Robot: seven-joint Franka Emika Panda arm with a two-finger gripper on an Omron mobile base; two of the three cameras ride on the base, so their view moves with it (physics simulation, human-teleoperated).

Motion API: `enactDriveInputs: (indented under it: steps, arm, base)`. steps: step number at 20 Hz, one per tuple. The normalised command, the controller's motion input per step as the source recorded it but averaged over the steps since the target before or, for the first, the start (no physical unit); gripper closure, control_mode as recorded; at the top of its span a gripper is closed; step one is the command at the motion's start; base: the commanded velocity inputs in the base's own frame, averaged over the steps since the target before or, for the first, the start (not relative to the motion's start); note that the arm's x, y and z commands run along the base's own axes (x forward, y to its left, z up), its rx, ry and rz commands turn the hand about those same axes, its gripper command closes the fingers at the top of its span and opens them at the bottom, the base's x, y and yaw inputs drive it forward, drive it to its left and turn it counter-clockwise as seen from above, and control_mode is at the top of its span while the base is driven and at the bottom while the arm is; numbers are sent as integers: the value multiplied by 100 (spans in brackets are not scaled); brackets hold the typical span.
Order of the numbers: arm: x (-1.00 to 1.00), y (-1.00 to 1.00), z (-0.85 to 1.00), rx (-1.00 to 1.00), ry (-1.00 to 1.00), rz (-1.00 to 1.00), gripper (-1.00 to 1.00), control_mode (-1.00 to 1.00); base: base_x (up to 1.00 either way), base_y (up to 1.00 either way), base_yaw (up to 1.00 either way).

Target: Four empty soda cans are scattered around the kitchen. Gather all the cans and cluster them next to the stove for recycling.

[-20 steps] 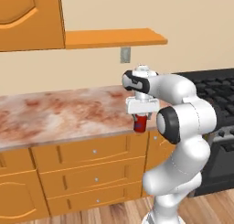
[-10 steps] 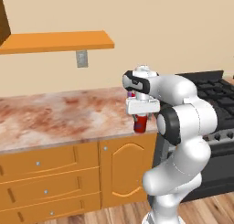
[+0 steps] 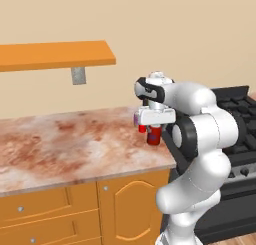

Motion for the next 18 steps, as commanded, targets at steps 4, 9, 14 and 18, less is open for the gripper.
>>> enactDriveInputs:
  steps: [4,9,14,18]
  arm:
    - [0,0,0,0,0,0,100,100]
    - [0,0,0,0,0,0,100,100]
    - [25,-12,-8,0,0,0,100,-100]
    - [46,-14,-5,0,0,0,100,-100]
  base:
    - [44,-23,0]
    - [22,-21,0]
    - [8,-6,0]
    - [0,0,0]
